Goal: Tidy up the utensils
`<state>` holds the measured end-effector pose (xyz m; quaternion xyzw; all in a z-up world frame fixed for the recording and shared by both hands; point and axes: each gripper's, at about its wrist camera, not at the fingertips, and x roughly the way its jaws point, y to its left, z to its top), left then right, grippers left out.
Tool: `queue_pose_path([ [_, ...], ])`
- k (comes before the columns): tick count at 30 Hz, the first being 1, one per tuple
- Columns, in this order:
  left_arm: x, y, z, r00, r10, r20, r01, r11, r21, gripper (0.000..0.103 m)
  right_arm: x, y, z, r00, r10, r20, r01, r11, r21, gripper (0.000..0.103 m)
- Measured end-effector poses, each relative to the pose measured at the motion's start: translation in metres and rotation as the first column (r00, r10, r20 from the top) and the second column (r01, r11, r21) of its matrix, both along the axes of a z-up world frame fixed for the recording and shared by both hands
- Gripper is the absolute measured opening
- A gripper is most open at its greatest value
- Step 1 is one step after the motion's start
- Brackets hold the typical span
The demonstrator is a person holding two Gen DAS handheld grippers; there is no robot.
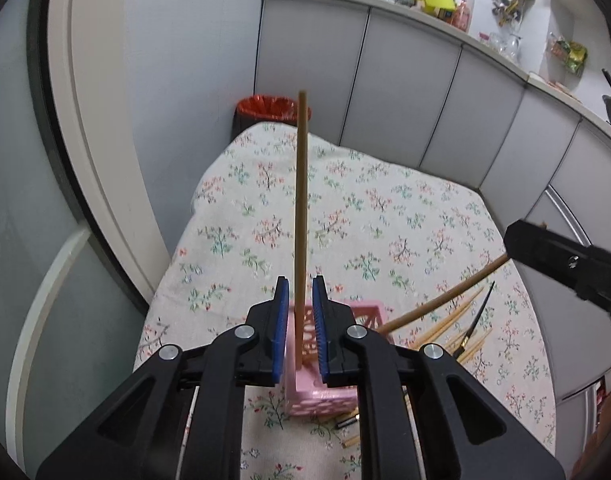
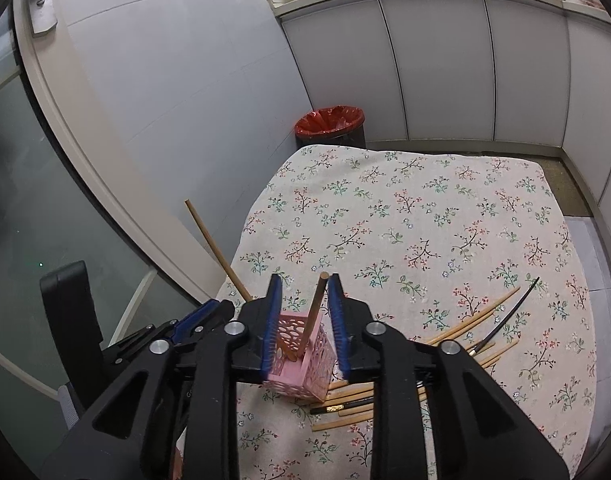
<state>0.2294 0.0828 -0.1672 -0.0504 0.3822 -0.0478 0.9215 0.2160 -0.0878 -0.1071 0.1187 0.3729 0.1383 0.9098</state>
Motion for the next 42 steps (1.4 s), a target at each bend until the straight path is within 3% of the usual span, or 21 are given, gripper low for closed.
queue_pose_path([
  [4,-0.002,0.0,0.001,1.0,-0.014,-0.02,0.013,1.0,-0.017,0.031,-0.002,-0.004,0.004,1.0,0.0,0.009,0.0,1.0,0.014,0.037],
  [10,0.0,0.002,-0.006,0.996,-0.016,-0.087,0.011,0.998,-0.059,0.032,-0.012,-0.014,0.009,1.0,0.0,0.004,0.0,1.0,0.02,0.041],
  [15,-0.013,0.002,0.002,0.996,-0.03,-0.089,0.025,0.998,-0.062,0.032,-0.029,-0.032,0.001,1.0,-0.005,-0.017,0.004,0.999,-0.045,0.048],
  [19,-0.032,-0.004,0.004,0.994,-0.055,-0.095,0.05,0.997,-0.054,0.052,-0.032,-0.053,-0.019,0.995,-0.05,-0.085,0.042,0.995,-0.088,0.059],
  [21,-0.04,-0.008,0.004,0.993,-0.072,-0.097,0.068,0.997,-0.041,0.054,-0.035,-0.06,-0.026,0.993,-0.059,-0.099,0.049,0.994,-0.102,0.066],
  [27,-0.063,-0.018,-0.009,0.976,-0.163,-0.144,0.157,0.986,-0.05,0.053,-0.049,-0.083,-0.042,0.988,-0.096,-0.123,0.073,0.982,-0.174,0.075],
  [33,-0.068,-0.041,-0.043,0.943,-0.264,-0.203,0.265,0.964,-0.023,0.037,-0.056,-0.104,-0.049,0.982,-0.132,-0.138,0.107,0.978,-0.179,0.076],
  [35,-0.064,-0.045,-0.055,0.937,-0.27,-0.222,0.273,0.962,-0.017,0.027,-0.057,-0.107,-0.048,0.981,-0.138,-0.136,0.113,0.978,-0.175,0.076],
  [42,-0.037,-0.048,-0.09,0.945,-0.225,-0.237,0.236,0.972,0.016,0.024,-0.056,-0.108,-0.055,0.98,-0.135,-0.143,0.107,0.976,-0.191,0.08],
])
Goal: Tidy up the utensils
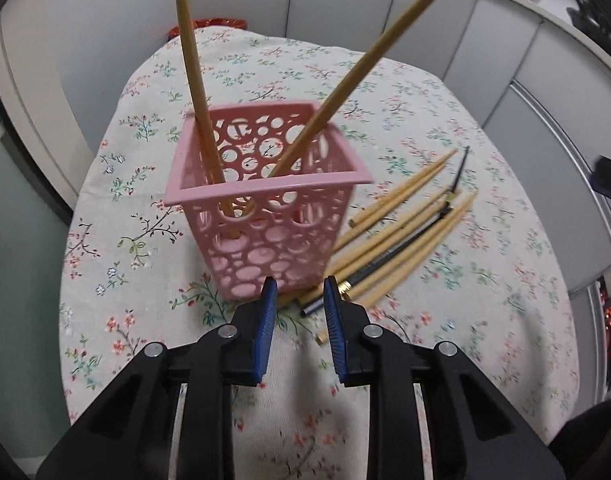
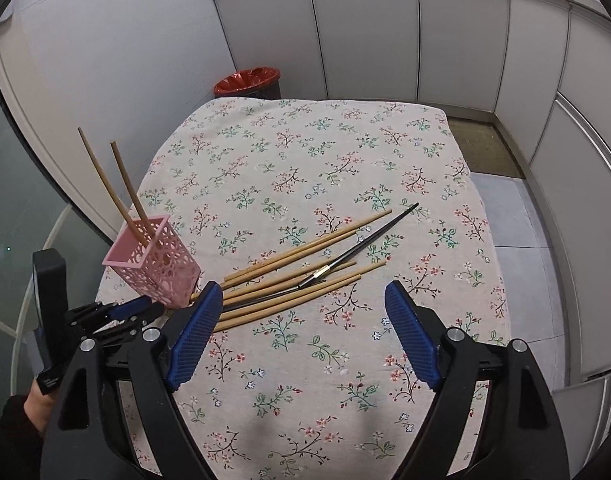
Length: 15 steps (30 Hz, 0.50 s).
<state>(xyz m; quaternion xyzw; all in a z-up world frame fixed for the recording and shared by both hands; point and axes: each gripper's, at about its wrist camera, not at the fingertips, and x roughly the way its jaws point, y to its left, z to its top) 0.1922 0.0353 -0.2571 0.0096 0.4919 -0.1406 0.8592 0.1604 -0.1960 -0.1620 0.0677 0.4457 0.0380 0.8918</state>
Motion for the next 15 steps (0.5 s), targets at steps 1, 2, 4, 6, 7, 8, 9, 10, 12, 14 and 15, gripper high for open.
queue_pose_path([
  [1,0.003,0.0,-0.003,1.0,0.006,-0.002,-0.006,1.0,0.0,0.024,0.001,0.001,-0.003,1.0,0.002,-0.007,-0.002,1.0,-0.009,0.08],
  [2,0.006,0.0,-0.007,1.0,0.015,-0.006,-0.015,1.0,-0.001,0.024,0.002,0.002,-0.005,1.0,0.003,-0.012,-0.003,1.0,-0.017,0.08],
  [4,0.011,0.001,-0.009,1.0,0.021,-0.009,-0.021,1.0,-0.002,0.024,0.003,0.003,-0.008,1.0,0.007,-0.021,-0.007,1.0,-0.028,0.08],
  [6,0.016,0.0,-0.012,1.0,0.028,-0.013,-0.028,1.0,-0.004,0.024,0.004,0.005,-0.01,1.0,0.01,-0.026,-0.011,0.999,-0.035,0.08],
  [7,0.018,-0.001,-0.013,0.999,0.029,-0.014,-0.029,1.0,-0.003,0.024,0.004,0.005,-0.011,1.0,0.01,-0.028,-0.011,0.999,-0.037,0.08],
  [8,0.018,-0.002,-0.014,0.999,0.031,-0.011,-0.031,1.0,0.0,0.024,0.004,0.006,-0.013,0.999,0.01,-0.033,-0.012,0.999,-0.039,0.08],
  [9,0.02,-0.001,-0.015,0.999,0.032,-0.013,-0.032,0.999,0.0,0.024,0.005,0.007,-0.014,0.999,0.012,-0.038,-0.013,0.999,-0.04,0.08],
  [10,0.021,-0.002,-0.015,0.999,0.033,-0.016,-0.033,0.999,-0.002,0.024,0.005,0.007,-0.015,0.999,0.014,-0.041,-0.015,0.999,-0.041,0.08],
  [12,0.024,-0.001,-0.02,0.998,0.042,-0.041,-0.042,0.999,-0.01,0.024,0.005,0.009,-0.015,0.999,0.019,-0.045,-0.021,0.999,-0.046,0.08],
  [14,0.024,-0.002,-0.022,0.998,0.036,-0.047,-0.036,0.999,-0.004,0.024,0.005,0.009,-0.016,0.999,0.023,-0.046,-0.025,0.999,-0.048,0.08],
  [15,0.023,-0.002,-0.022,0.999,0.031,-0.042,-0.031,1.0,0.005,0.024,0.005,0.009,-0.016,0.999,0.023,-0.047,-0.025,0.998,-0.049,0.08],
])
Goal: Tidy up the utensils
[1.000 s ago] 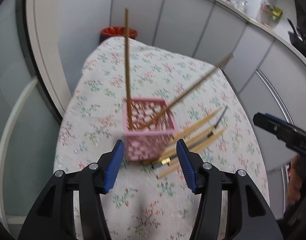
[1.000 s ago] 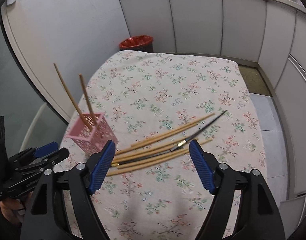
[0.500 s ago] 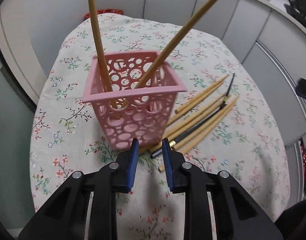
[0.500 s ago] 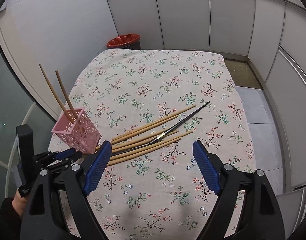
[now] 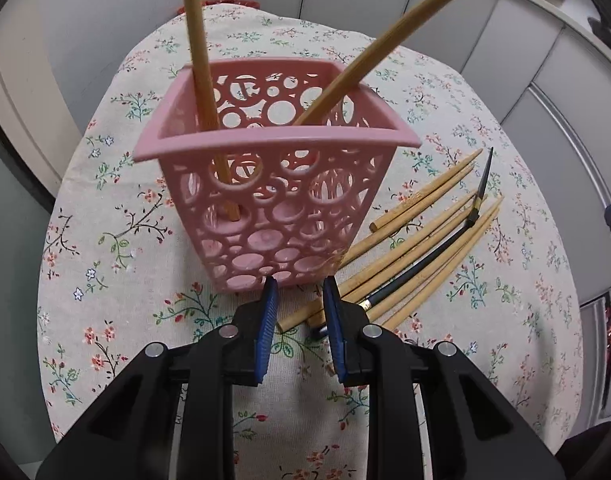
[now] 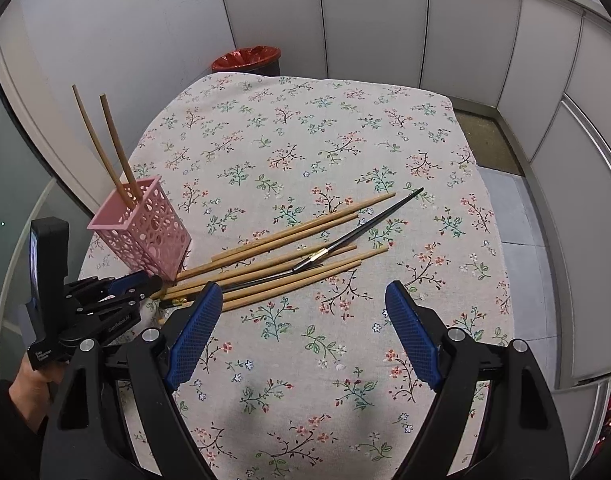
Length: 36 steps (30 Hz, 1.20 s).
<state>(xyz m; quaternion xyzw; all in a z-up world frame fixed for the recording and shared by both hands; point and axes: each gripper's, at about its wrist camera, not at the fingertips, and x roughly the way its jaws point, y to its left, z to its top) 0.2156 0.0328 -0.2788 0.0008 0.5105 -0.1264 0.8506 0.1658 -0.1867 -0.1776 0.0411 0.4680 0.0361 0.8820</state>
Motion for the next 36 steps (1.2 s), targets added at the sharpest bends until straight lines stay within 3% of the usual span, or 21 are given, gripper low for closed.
queue_pose_path([
  [16,0.019,0.007,-0.007,0.997,0.067,-0.024,-0.067,0.997,-0.028,0.024,-0.001,-0.006,-0.002,1.0,-0.012,-0.009,0.012,1.0,0.007,0.08],
  [24,0.003,-0.002,0.006,1.0,0.012,0.018,-0.012,1.0,-0.014,0.026,0.005,-0.029,-0.012,0.997,-0.058,-0.046,0.059,0.998,0.015,0.081],
  [28,-0.011,-0.007,0.014,0.998,-0.014,0.053,0.014,1.0,0.006,0.041,0.007,-0.046,-0.019,0.993,-0.098,-0.072,0.099,0.995,0.014,0.081],
  [33,-0.037,-0.025,0.025,0.992,-0.092,0.086,0.089,0.995,0.041,0.044,0.01,-0.069,-0.028,0.985,-0.137,-0.104,0.138,0.99,0.004,0.081],
  [36,-0.053,-0.051,0.034,0.981,-0.148,0.122,0.141,0.988,0.067,0.053,0.012,-0.087,-0.034,0.979,-0.162,-0.127,0.164,0.986,0.01,0.081],
])
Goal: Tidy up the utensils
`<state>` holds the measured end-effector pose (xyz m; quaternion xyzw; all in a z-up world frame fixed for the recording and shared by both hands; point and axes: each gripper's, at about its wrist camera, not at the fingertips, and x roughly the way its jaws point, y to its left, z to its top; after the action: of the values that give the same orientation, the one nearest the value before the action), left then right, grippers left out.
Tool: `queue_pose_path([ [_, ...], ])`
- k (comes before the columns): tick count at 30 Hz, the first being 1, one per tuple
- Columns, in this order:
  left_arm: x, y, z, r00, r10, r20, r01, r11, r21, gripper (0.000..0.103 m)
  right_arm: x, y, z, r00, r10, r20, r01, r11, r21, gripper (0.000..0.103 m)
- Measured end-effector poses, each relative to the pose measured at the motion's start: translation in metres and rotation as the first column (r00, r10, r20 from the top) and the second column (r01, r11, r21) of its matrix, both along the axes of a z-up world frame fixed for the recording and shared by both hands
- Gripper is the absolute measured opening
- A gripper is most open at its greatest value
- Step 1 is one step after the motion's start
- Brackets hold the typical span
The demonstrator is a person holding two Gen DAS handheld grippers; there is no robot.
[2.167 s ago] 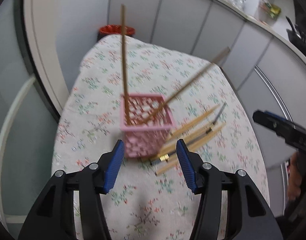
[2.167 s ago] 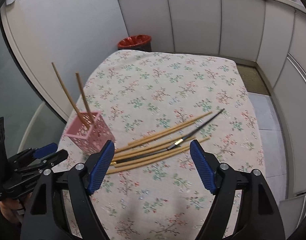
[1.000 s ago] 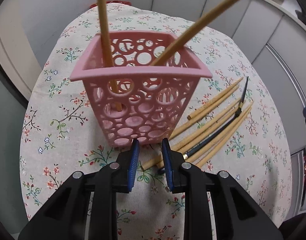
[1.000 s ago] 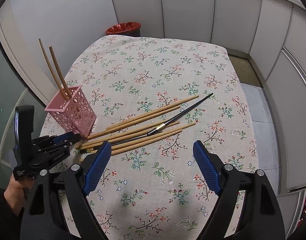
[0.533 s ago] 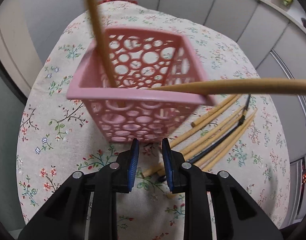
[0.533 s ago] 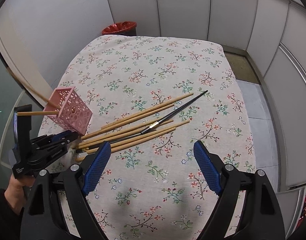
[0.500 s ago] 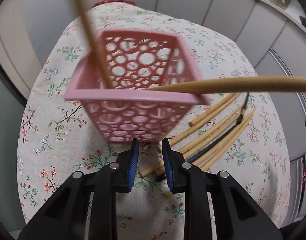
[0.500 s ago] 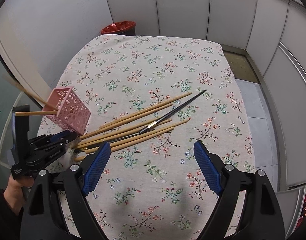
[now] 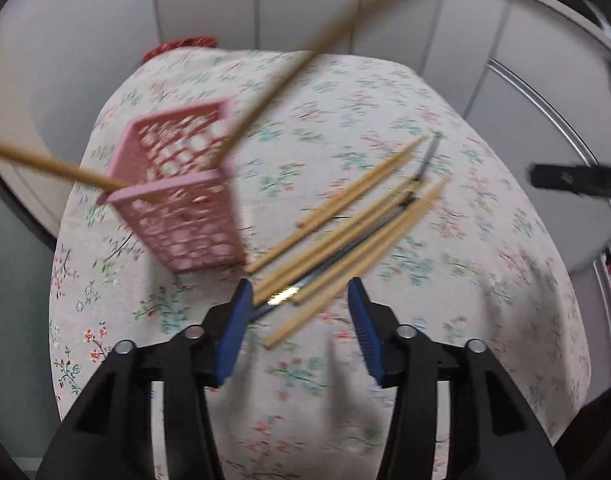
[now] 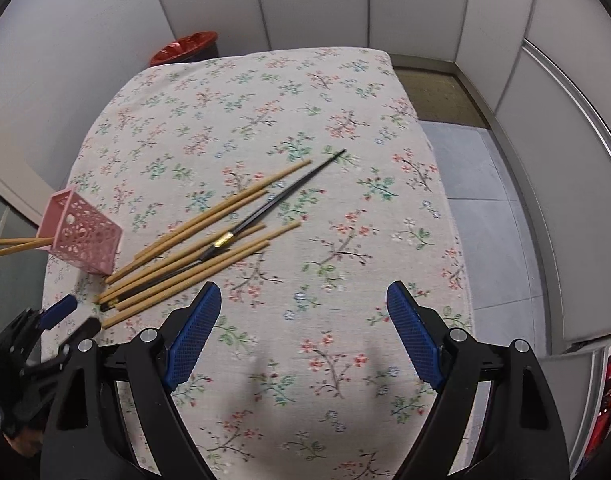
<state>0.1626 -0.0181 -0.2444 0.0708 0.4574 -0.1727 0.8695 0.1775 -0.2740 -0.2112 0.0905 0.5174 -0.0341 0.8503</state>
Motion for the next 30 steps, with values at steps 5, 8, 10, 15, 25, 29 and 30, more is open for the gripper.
queue_pose_path([
  [5,-0.008,-0.052,0.003,0.996,-0.091,0.005,0.091,0.996,0.025,0.055,0.002,-0.029,-0.007,0.999,-0.046,-0.021,0.046,0.999,0.016,0.081],
  [8,0.01,-0.08,-0.001,0.995,-0.098,-0.011,0.099,0.993,0.062,0.055,0.001,-0.048,-0.011,0.997,-0.071,-0.034,0.073,0.997,0.036,0.081],
  [10,0.026,-0.098,-0.002,0.996,-0.088,-0.019,0.09,0.993,0.083,0.055,0.0,-0.058,-0.015,0.995,-0.094,-0.044,0.096,0.994,0.048,0.081],
  [15,0.091,-0.13,-0.008,0.997,-0.029,-0.069,0.035,0.995,0.096,0.054,-0.002,-0.073,-0.024,0.993,-0.089,-0.075,0.094,0.993,0.066,0.081],
  [25,0.171,-0.178,-0.034,0.986,-0.037,-0.164,0.05,0.996,0.074,0.036,0.005,-0.072,-0.034,0.994,-0.049,-0.1,0.057,0.995,0.082,0.081],
  [29,0.18,-0.193,-0.043,0.98,-0.082,-0.184,0.1,0.991,0.091,0.034,0.006,-0.071,-0.032,0.995,-0.049,-0.093,0.057,0.995,0.087,0.081],
  [30,0.183,-0.196,-0.046,0.978,-0.085,-0.192,0.106,0.989,0.103,0.033,0.007,-0.071,-0.032,0.994,-0.05,-0.092,0.058,0.995,0.087,0.081],
])
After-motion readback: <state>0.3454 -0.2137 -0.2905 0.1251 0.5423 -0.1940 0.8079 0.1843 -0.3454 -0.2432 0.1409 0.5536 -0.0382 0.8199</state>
